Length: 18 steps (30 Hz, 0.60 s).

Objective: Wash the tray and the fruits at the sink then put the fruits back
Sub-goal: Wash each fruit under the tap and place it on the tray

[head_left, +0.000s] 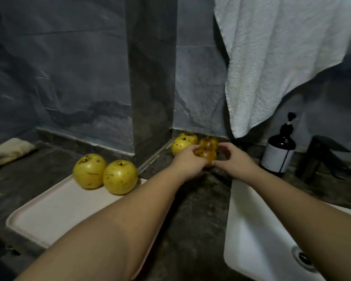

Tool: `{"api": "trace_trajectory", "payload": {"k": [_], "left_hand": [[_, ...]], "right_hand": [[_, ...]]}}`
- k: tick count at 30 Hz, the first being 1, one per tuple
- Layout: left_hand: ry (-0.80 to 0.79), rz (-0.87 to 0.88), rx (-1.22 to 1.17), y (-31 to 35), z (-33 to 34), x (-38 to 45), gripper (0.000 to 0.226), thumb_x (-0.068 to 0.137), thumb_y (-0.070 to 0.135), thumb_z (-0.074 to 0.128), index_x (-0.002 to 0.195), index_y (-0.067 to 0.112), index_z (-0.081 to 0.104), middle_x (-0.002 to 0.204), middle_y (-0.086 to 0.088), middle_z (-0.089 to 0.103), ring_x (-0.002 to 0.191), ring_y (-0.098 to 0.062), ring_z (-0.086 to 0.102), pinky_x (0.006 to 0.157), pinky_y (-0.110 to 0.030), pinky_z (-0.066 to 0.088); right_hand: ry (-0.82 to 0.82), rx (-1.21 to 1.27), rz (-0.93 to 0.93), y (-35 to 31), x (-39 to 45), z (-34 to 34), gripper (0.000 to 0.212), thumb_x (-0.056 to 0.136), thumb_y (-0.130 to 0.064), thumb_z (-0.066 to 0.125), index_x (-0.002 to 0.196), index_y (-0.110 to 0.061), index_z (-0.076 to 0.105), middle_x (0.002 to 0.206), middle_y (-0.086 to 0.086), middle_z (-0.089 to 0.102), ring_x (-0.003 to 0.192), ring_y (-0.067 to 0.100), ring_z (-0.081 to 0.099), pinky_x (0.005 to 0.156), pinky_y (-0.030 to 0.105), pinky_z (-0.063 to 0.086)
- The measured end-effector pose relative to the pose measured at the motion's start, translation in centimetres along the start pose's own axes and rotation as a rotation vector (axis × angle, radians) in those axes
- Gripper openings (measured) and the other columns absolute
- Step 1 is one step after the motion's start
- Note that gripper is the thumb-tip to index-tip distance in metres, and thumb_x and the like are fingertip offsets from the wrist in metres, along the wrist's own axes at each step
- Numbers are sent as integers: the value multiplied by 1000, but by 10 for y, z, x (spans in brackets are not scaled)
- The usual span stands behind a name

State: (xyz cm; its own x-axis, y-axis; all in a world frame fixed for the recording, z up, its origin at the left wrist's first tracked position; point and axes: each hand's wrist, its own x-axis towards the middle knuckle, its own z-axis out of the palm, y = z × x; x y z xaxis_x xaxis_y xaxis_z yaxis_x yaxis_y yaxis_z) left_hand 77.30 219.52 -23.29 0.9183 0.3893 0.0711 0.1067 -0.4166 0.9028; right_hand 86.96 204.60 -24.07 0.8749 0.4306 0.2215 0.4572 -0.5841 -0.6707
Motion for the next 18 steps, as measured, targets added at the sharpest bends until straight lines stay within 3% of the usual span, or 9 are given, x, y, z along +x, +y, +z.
{"api": "trace_trajectory", "payload": {"k": [2, 6, 8, 15, 18], "left_hand": [[-1, -44, 66, -5, 10, 11, 79, 82, 26, 85, 153, 19, 49, 136, -2, 66, 122, -19, 64, 102, -24, 48], [31, -81, 177, -13, 16, 30, 55, 87, 22, 75, 140, 23, 61, 129, -5, 70, 118, -28, 66, 102, -38, 54], [35, -107, 184, -16, 19, 36, 56, 91, 18, 68, 146, 20, 57, 133, -9, 68, 119, -31, 64, 105, -42, 53], [65, -204, -60, -15, 25, 38, 57, 87, 12, 57, 143, 20, 61, 129, -13, 70, 119, -34, 65, 107, -48, 52], [45, -211, -176, -4, 33, 24, 70, 72, 21, 66, 142, 20, 58, 117, -12, 72, 106, -29, 69, 93, -41, 58]], "right_hand": [[-41, -32, 17, 9, 9, 7, 87, 75, -37, 89, 149, -18, 47, 141, 8, 59, 128, 23, 57, 107, 37, 47], [-82, -41, 39, 18, 25, 25, 97, 74, -52, 85, 154, -21, 41, 149, 7, 54, 134, 23, 53, 111, 38, 44], [-67, -39, 49, 20, 29, 32, 98, 72, -58, 84, 153, -24, 42, 147, 5, 56, 133, 23, 54, 108, 34, 45], [36, 42, 42, 27, 24, 40, 92, 65, -60, 86, 144, -30, 51, 133, 0, 66, 121, 20, 62, 93, 26, 47], [50, 106, 39, 36, 10, 22, 101, 50, -71, 78, 140, -33, 54, 124, -8, 68, 111, 11, 64, 88, 25, 49]]}}
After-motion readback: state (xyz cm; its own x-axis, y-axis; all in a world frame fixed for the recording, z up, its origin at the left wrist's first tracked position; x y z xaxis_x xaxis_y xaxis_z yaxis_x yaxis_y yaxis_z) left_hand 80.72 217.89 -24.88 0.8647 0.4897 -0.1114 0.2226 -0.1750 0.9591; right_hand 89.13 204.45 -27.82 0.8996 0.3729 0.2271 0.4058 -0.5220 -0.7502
